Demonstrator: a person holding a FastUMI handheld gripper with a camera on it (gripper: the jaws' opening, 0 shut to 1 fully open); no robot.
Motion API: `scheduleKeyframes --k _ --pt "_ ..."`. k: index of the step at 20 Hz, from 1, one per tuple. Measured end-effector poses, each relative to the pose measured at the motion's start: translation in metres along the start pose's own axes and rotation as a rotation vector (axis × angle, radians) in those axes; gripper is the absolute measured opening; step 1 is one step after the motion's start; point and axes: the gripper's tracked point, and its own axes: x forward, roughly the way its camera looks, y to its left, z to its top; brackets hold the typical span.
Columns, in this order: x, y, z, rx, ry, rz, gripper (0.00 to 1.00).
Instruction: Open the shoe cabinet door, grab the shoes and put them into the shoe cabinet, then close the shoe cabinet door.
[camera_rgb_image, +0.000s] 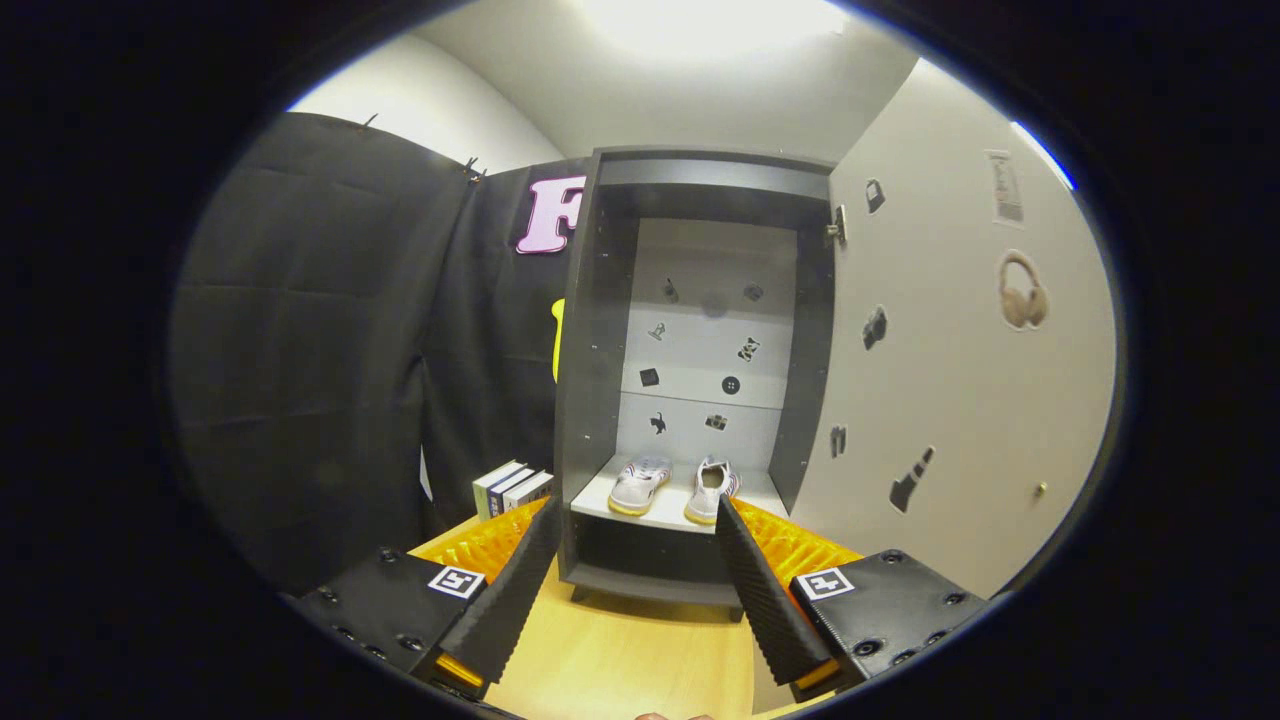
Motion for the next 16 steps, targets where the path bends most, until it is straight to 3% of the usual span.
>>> scheduleKeyframes --k 6,12,16 --pt "-0.066 -0.048 -0.039 0.046 0.021 -0.021 0.97" --pt "-0.107 -0.100 -0.051 0.063 0.007 0.075 0.97" --pt "-0.124 -0.164 -0.061 0.128 0.012 0.077 0.97"
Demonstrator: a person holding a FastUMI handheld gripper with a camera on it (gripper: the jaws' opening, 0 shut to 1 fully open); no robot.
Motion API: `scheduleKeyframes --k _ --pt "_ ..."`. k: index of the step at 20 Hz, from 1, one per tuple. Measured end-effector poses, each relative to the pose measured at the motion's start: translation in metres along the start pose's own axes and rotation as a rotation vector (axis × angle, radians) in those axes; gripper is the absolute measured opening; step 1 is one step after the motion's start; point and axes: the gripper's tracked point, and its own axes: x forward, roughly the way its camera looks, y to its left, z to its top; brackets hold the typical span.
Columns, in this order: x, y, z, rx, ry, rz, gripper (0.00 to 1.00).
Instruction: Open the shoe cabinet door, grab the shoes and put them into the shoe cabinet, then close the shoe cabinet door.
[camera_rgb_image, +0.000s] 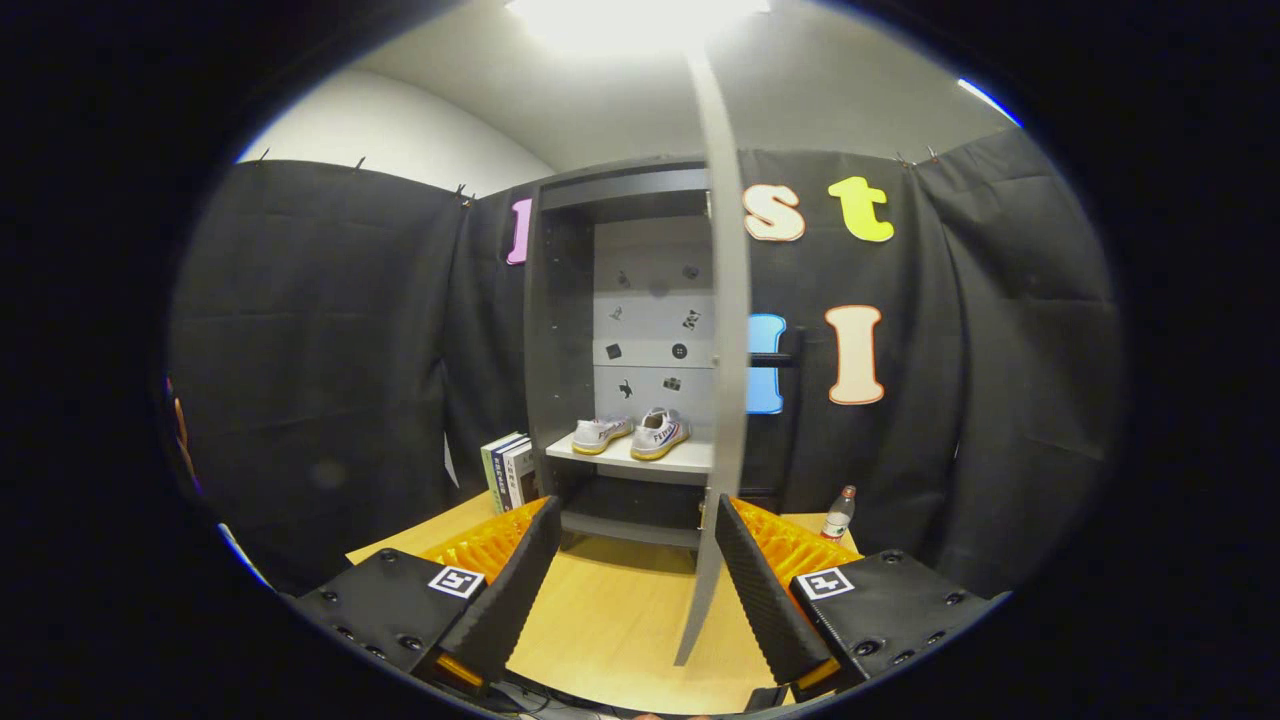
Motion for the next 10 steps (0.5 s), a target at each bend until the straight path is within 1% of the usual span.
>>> scheduleKeyframes --k 3,10 --pt "0.001 -0.048 -0.001 -0.001 -0.007 -0.031 0.97" --pt "0.046 -0.119 0.025 -0.010 -0.069 -0.115 0.96"
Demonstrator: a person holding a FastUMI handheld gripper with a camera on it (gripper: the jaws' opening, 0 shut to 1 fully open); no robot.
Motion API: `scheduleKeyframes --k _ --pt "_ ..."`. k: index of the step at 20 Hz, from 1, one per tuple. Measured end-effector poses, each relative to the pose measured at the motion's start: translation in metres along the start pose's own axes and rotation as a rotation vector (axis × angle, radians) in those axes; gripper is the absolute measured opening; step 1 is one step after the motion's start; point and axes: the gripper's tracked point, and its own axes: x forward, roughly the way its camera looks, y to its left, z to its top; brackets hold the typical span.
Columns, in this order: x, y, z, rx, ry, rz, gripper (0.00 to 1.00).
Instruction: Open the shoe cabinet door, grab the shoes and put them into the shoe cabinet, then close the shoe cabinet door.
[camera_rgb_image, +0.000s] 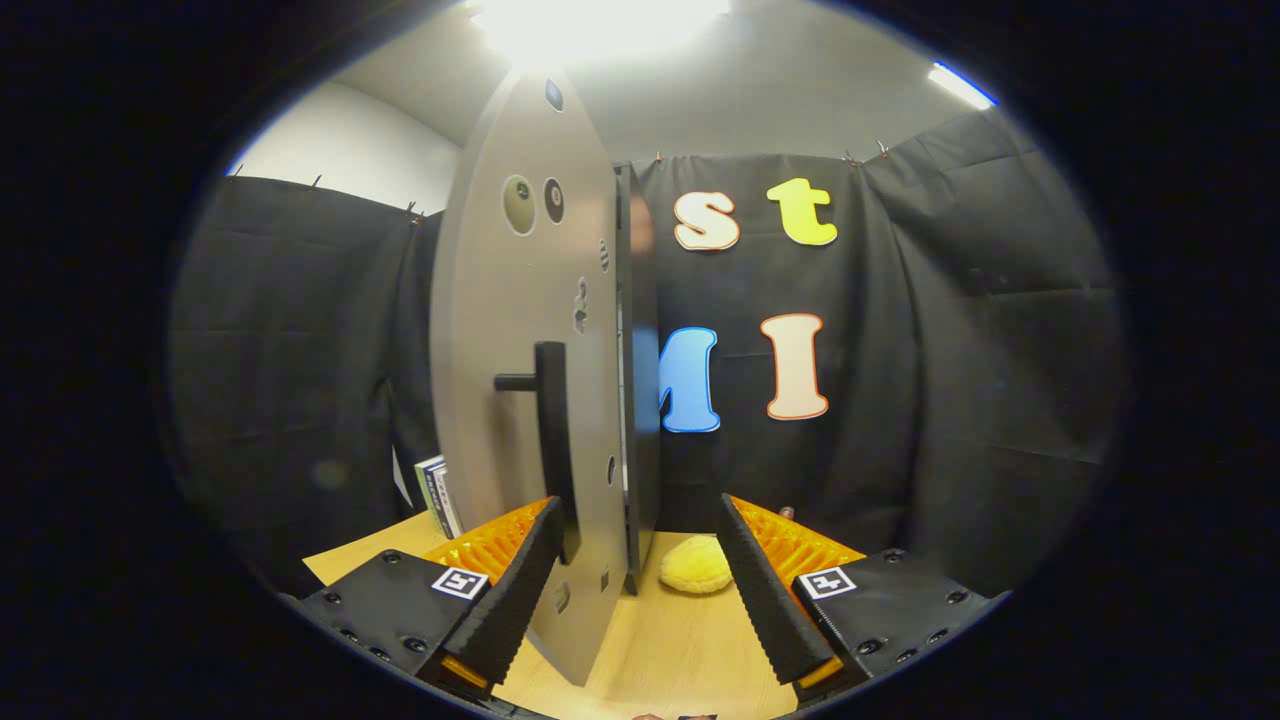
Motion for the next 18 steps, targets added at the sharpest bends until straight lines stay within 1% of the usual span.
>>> scheduleKeyframes --k 3,6,9,12,14,18 --pt "0.013 -0.015 0.014 0.007 -0.033 -0.032 0.95" --pt "0.032 -0.016 0.008 -0.038 0.003 -0.043 0.93" --pt "0.040 -0.008 0.005 -0.031 0.025 -0.045 0.92" --pt "0.042 0.005 0.001 -0.005 0.040 -0.041 0.91" --pt "0.043 0.018 0.002 -0.012 0.041 -0.046 0.91" --pt "0.047 0.063 -0.002 0.003 0.057 -0.040 0.91"
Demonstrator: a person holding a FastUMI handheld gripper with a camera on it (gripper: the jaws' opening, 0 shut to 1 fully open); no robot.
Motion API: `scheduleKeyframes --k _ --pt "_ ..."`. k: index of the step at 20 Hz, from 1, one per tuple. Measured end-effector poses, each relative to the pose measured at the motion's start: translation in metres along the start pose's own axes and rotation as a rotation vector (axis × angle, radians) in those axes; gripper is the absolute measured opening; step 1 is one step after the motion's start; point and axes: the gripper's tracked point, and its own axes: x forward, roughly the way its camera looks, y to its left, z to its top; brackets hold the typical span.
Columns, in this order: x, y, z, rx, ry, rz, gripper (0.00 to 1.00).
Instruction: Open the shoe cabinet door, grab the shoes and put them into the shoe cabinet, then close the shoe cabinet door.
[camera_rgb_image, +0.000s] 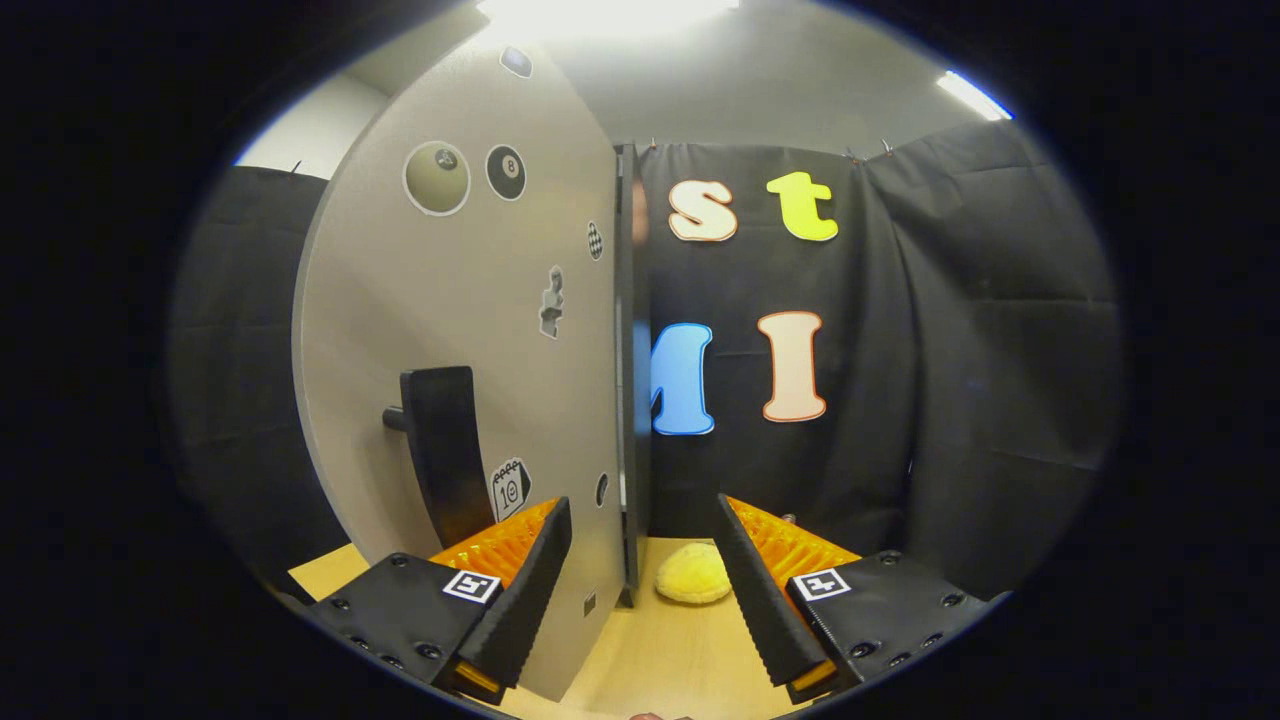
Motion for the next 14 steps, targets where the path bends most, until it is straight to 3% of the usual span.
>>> scheduleKeyframes --k 9,14 --pt "0.031 0.102 -0.003 0.008 0.014 -0.051 0.91" --pt "0.082 0.173 0.010 -0.050 -0.031 -0.023 0.91"
